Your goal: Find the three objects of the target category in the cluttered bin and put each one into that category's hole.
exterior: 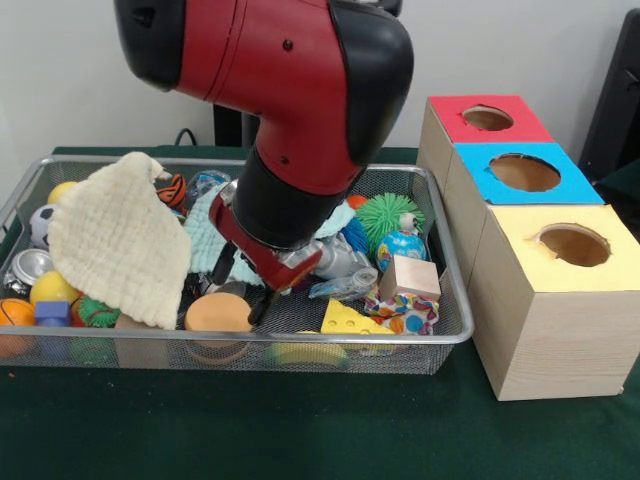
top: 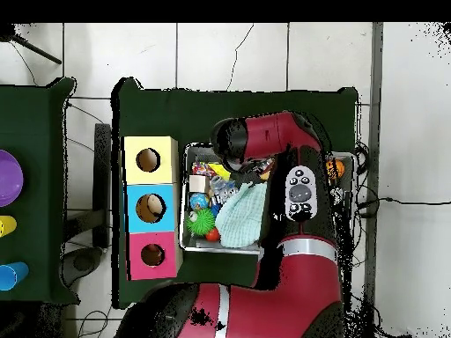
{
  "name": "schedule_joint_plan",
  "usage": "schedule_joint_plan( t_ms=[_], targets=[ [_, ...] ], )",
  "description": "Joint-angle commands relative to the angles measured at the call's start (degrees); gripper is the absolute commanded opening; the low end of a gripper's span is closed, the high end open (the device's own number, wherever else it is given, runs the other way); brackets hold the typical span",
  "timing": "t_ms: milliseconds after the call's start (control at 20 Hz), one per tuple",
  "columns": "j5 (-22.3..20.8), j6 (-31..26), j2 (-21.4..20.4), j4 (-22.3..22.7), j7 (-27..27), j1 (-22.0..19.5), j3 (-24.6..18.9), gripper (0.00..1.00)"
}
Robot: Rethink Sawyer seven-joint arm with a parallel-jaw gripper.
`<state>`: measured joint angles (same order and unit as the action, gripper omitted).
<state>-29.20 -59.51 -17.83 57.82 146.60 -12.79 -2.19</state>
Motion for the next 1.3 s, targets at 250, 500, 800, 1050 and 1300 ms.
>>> schedule_joint_plan(
  t_ms=[250, 500, 800, 1050, 1300],
  targets=[
    [-1.65, -1.12, 5.98, -0.53, -12.32, -0.31, -4.22, 1.0],
    [-1.16, -0.92, 6.41, -0.13, -10.98, 0.24, -4.18, 1.0],
    [-0.89, -0.77, 6.16, 0.53, -11.12, 0.2, -4.13, 1.0],
    [-2.1, -0.19, 4.74, 1.53, -14.57, -1.01, -3.73, 1.0],
    [-2.97, 0.24, 2.57, 3.27, -16.79, -1.85, -3.02, 1.0]
  ],
)
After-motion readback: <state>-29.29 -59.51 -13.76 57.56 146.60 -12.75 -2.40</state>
